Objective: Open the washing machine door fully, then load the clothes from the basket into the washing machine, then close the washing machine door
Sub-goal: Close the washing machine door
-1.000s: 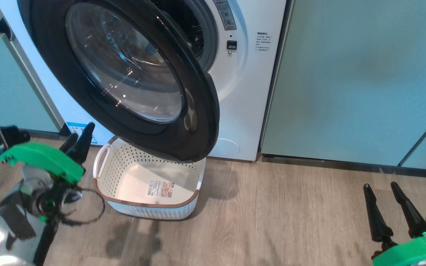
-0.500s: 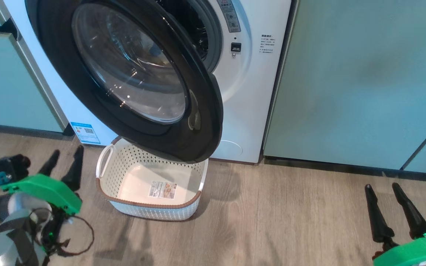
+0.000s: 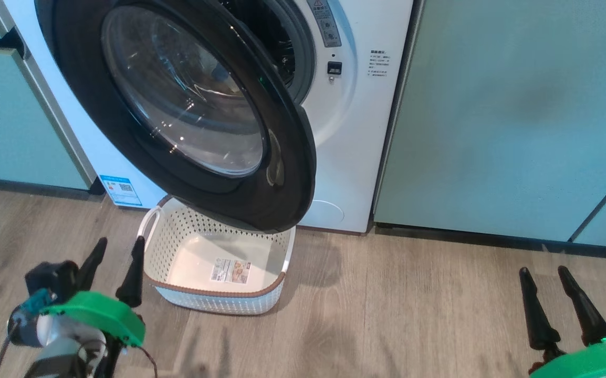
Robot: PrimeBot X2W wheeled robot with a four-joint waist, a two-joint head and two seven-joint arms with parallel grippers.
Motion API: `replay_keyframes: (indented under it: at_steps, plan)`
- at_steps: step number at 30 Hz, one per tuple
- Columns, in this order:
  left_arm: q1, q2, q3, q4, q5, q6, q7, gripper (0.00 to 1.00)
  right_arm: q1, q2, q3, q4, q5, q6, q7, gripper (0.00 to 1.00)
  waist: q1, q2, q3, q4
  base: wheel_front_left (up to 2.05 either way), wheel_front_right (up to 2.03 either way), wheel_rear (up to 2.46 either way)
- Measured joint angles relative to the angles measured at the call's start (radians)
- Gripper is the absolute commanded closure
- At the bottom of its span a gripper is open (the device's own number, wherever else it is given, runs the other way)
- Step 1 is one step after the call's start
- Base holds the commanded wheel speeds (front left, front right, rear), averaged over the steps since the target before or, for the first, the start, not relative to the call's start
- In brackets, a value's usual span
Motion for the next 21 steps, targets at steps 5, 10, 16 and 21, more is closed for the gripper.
replay_keyframes:
  at_steps: [5,10,16,21]
  plan:
    - [0.035,-0.037,0.034,-0.029,0.068,0.0,0.0,0.0,0.0,0.002,-0.001,0.0,-0.001,0.0,0.0,0.0,0.0,0.0,-0.001,-0.003,0.0,0.0,0.0]
    - [0.053,-0.05,0.055,-0.034,0.089,0.0,0.0,0.0,0.0,0.004,-0.001,0.0,-0.001,0.0,0.0,0.0,0.0,0.0,0.0,-0.007,0.0,0.0,0.0]
    - [0.056,-0.053,0.074,-0.042,0.098,0.0,0.0,0.0,0.0,0.005,-0.004,-0.001,-0.001,0.0,0.0,0.0,0.0,0.0,0.002,-0.013,0.0,0.0,0.0]
    - [0.056,-0.055,0.08,-0.042,0.1,0.0,0.0,0.0,0.001,0.007,-0.009,-0.001,-0.001,0.0,0.0,0.0,0.0,0.0,0.004,-0.016,0.0,0.0,0.0]
